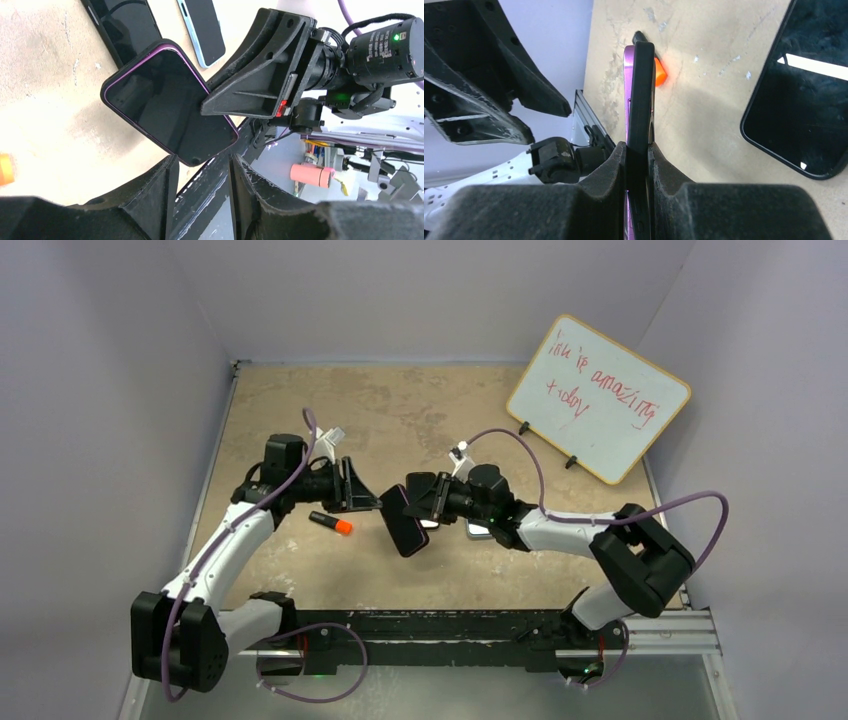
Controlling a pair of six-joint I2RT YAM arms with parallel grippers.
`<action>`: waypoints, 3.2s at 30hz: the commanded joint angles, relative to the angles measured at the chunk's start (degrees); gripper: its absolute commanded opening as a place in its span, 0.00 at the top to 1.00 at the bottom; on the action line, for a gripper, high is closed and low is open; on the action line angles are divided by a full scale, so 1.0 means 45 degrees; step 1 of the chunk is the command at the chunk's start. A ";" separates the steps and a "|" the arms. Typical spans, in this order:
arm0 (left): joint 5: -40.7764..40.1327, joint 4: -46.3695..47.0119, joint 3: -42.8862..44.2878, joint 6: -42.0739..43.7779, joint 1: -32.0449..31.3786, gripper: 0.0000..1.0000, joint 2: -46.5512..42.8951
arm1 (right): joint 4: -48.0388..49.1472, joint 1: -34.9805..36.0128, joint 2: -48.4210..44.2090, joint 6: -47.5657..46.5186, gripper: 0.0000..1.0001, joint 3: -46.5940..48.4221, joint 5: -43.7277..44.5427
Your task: Put the phone into the phone case
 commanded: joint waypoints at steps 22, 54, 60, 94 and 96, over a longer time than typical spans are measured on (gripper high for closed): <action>0.0719 0.0443 0.0636 -0.1099 -0.0016 0.38 -0.1080 | 0.0935 -0.1496 -0.1369 0.0733 1.00 -0.0258 -0.0272; 0.2254 1.3523 -0.2862 -0.8579 -0.0171 0.54 -0.0213 | 0.8987 -0.0456 -0.0466 0.4643 1.00 -0.0054 -0.1161; 0.2461 1.4474 -0.3088 -0.9071 -0.0192 0.88 -0.0226 | 0.8573 -0.0344 -0.0394 0.4338 0.81 -0.0181 -0.1786; 0.2992 1.4730 -0.2165 -0.7756 -0.0192 1.00 0.0705 | 0.5129 -0.0327 -0.1666 0.1353 0.33 -0.0821 -0.4737; 0.3188 1.4597 -0.2060 -0.7688 -0.0192 1.00 0.0842 | 0.5191 -0.0326 -0.1625 0.1446 0.36 -0.0809 -0.4898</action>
